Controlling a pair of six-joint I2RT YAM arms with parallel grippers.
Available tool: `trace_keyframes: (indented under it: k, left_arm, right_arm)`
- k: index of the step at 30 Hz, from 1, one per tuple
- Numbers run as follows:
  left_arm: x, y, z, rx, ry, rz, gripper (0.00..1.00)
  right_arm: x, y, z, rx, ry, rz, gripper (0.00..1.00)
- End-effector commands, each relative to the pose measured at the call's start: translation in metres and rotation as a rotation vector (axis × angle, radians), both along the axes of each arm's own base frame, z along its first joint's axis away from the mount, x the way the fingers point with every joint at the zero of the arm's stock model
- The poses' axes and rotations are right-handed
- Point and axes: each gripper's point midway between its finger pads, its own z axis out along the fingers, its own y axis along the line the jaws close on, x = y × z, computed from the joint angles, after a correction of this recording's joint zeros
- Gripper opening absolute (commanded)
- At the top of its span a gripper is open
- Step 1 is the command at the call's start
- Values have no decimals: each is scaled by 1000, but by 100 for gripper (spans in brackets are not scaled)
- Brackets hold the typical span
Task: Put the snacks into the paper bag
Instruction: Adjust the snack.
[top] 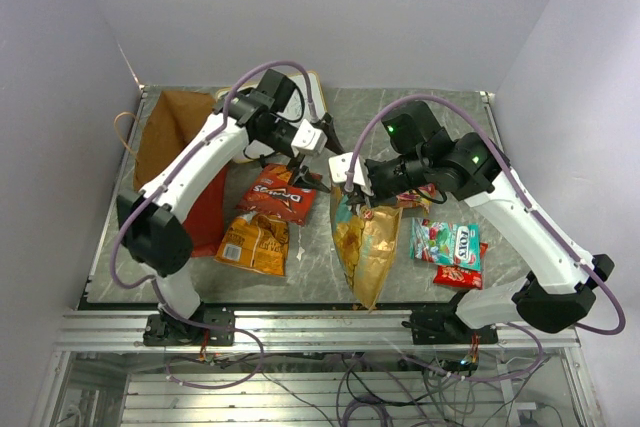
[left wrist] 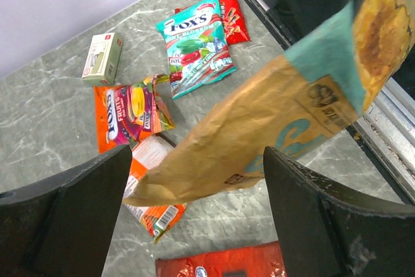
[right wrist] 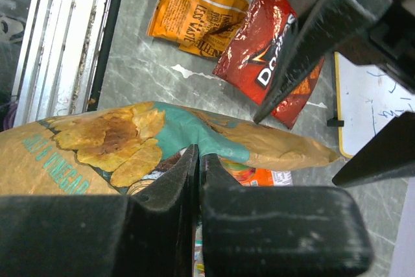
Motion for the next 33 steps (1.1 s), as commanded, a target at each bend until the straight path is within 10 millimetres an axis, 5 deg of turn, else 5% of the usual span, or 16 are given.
trace_keyframes:
  k: [1,10,17,21,24,27,33]
  left_arm:
    - [-2,-11,17,-102,18,-92,93]
    - [-24,-23,-21,14,90,-188,100]
    - [-22,-19,-18,65,107,-157,59]
    - [-22,-14,-16,107,100,-129,24]
    - [-17,-10,-12,150,96,-70,8]
    - [-10,-8,-1,174,105,25,7]
    - [1,3,44,133,61,275,7]
  right_arm:
    - [-3,2,6,25,-43,47,0]
    - [11,-5,-2,-36,-87,9,0]
    - [23,-9,-7,-56,-124,-49,0]
    - [29,-10,-11,-58,-140,-76,0]
    - [31,-13,-12,-57,-151,-103,0]
    - [34,-14,-8,-45,-160,-134,0]
    - [41,-18,6,-3,-174,-208,37]
